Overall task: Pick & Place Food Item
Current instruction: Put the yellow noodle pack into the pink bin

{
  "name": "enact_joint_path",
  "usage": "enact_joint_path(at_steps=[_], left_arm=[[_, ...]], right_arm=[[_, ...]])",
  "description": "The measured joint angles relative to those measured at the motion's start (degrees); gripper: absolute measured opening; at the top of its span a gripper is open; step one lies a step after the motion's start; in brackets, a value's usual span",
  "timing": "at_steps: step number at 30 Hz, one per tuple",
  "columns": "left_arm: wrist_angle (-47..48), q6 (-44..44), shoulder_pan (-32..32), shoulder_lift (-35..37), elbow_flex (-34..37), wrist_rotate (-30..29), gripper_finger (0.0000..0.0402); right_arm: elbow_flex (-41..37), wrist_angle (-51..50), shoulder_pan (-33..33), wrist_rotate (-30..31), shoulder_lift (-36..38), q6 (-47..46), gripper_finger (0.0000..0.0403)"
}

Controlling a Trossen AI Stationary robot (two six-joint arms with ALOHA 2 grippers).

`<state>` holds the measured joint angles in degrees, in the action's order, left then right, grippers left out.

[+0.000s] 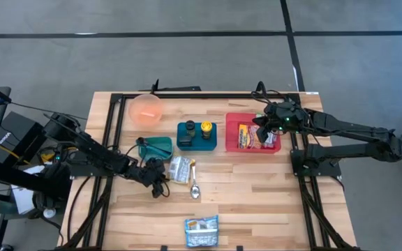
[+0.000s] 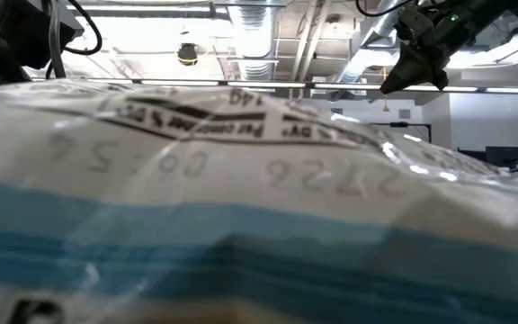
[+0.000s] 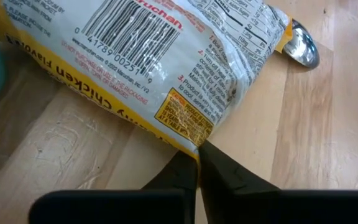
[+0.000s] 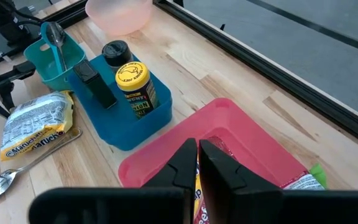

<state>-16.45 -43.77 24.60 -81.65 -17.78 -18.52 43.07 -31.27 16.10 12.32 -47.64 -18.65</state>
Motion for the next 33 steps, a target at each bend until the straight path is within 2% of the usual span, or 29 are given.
enact_joint_path(at_steps=[10, 24, 33], left_arm=[[-2.06, -0.02, 0.02, 1.52, 0.01, 1.49, 0.0001], [-5.88, 0.16, 0.13, 15.76, 0.02, 1.48, 0.0001], [-14.12, 7.9, -0.67, 23.03, 0.02, 1.49, 0.0]], right_arm=[[0.0, -0.01, 0.0, 0.0, 0.01, 0.02, 0.0012], [0.0, 0.01, -0.01, -0.01, 0.02, 0.2, 0.0012], [0.0, 0.79, -0.79, 0.02, 0.02, 0.97, 0.0012]])
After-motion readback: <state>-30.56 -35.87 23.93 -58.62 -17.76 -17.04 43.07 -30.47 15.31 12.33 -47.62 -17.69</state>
